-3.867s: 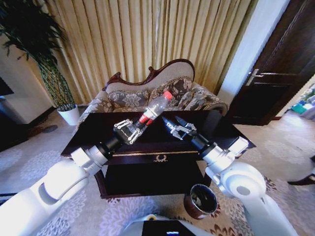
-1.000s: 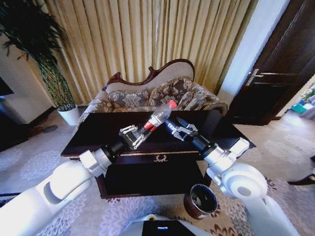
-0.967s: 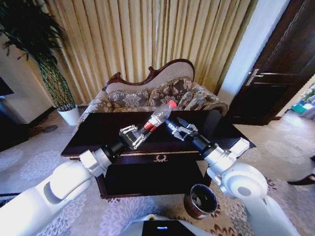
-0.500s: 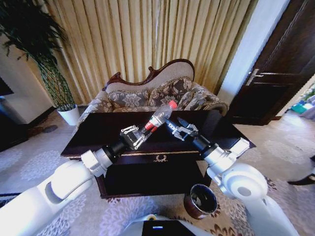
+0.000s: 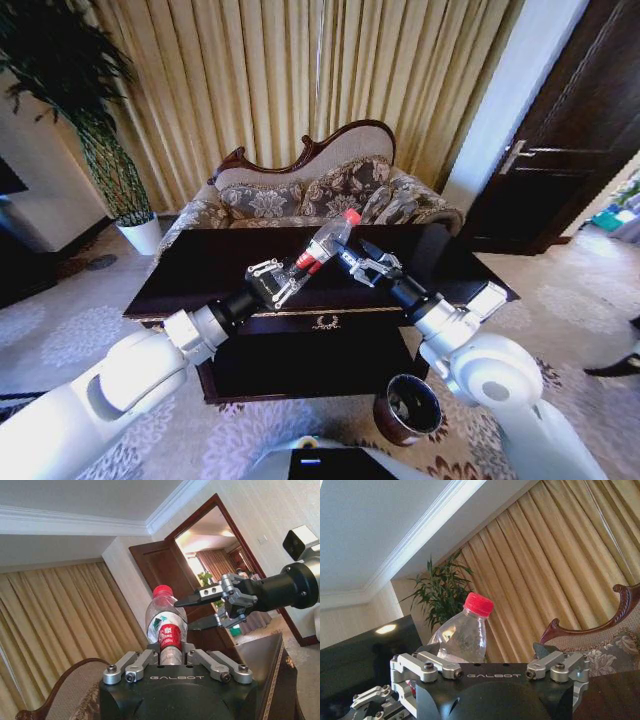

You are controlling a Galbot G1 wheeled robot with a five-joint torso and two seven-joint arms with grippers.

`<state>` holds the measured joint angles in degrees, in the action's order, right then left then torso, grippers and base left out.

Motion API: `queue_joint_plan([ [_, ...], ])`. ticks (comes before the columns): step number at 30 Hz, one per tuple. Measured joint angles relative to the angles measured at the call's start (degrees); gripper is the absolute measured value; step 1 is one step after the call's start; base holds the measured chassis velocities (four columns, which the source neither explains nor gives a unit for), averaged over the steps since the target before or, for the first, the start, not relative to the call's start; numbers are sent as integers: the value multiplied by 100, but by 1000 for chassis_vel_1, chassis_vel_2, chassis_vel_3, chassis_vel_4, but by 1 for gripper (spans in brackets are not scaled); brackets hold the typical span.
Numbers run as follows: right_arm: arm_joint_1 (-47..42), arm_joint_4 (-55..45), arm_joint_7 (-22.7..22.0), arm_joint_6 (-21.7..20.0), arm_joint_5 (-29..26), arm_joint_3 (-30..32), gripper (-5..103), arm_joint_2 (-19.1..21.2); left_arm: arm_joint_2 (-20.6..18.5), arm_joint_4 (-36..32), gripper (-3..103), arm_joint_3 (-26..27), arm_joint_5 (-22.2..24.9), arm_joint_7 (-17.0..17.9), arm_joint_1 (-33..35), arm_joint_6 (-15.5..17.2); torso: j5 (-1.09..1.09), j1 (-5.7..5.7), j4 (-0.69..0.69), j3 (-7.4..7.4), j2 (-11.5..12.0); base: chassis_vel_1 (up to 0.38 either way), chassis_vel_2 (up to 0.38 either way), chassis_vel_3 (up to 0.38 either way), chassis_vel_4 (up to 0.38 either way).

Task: Move to the front of the table and place the trash on the table into the trash bin.

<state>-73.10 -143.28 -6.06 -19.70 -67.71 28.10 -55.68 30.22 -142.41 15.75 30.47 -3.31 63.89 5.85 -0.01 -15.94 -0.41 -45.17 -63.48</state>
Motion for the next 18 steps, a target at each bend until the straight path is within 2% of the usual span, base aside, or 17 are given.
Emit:
queue_joint_plan([
  [18,-60,12,-6,-2,-30,204,100,-7,-17,132,20,172,-62,1,105,-99,0,0,0,0,0,0,0,0,0],
])
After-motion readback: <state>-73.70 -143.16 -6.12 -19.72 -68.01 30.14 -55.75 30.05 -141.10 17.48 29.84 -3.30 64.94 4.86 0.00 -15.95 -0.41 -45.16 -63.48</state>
